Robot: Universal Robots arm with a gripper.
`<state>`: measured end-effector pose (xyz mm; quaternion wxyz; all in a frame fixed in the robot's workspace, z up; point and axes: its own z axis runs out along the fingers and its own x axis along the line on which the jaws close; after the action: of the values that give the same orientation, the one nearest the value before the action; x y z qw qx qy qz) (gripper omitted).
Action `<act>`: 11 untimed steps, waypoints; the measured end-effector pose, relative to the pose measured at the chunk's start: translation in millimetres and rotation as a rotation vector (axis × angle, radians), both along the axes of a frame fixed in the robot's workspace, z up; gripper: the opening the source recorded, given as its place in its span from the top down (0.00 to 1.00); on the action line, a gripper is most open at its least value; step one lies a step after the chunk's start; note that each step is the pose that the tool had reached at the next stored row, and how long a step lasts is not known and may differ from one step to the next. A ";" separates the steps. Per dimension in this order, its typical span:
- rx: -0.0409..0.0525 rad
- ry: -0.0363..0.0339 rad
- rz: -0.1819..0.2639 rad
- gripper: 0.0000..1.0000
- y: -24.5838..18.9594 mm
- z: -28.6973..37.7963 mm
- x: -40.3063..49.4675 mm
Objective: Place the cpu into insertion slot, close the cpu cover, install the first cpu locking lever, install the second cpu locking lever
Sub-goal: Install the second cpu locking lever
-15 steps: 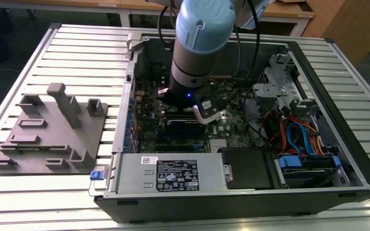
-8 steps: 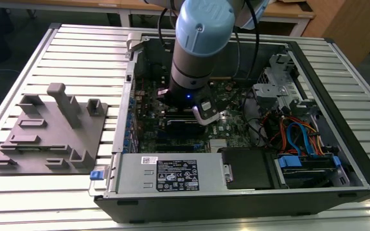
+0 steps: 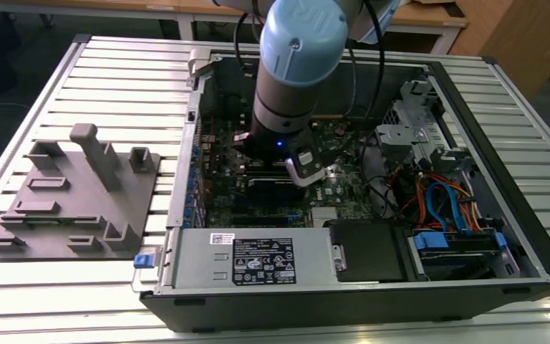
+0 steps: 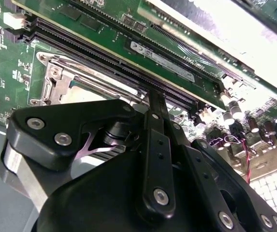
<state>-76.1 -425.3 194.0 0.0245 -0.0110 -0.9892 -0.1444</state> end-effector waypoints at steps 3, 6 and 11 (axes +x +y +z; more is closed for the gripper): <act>0.0003 0.0001 0.000 0.90 0.1 -1.3 -0.1; 0.0032 0.0003 0.000 0.90 0.6 -1.6 -0.4; 0.0078 0.0001 0.000 0.90 1.7 -2.8 -1.3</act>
<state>-77.4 -423.5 191.2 0.0246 -0.0110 -0.9886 -0.1483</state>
